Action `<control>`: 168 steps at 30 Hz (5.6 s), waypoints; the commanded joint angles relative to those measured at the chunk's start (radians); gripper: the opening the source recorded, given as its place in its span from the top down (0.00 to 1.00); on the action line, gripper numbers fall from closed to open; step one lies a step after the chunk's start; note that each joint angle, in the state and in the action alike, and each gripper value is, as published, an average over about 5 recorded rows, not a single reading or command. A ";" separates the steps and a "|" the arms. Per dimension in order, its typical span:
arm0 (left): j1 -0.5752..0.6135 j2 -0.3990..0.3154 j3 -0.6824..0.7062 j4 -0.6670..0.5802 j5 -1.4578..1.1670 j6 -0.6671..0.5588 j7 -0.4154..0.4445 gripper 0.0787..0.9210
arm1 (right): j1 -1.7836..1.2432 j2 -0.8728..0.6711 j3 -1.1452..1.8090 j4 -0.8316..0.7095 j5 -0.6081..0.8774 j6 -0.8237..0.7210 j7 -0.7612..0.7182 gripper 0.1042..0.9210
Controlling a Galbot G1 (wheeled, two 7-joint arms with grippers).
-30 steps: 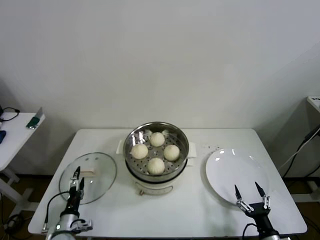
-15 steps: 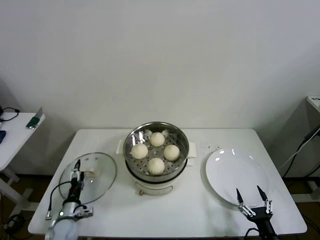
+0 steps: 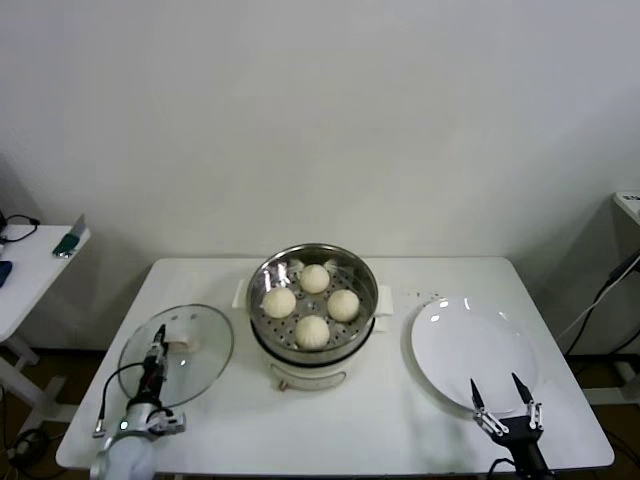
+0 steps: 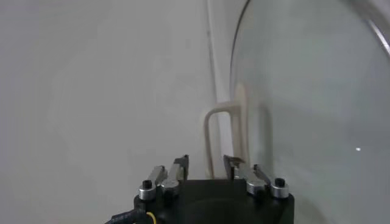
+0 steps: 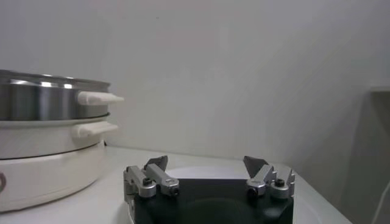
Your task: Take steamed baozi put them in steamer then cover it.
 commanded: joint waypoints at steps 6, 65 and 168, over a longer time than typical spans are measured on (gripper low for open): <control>-0.016 -0.007 -0.002 0.034 0.001 -0.023 -0.004 0.81 | -0.002 0.004 -0.001 0.007 -0.004 -0.001 -0.004 0.12; -0.241 -0.107 0.704 -0.725 0.094 0.714 0.711 0.92 | 0.015 0.059 0.035 0.092 -0.142 -0.068 0.013 0.12; 0.206 0.158 -0.051 -0.879 -1.299 0.282 0.320 0.12 | 0.042 0.093 -0.020 0.077 -0.090 -0.047 0.074 0.12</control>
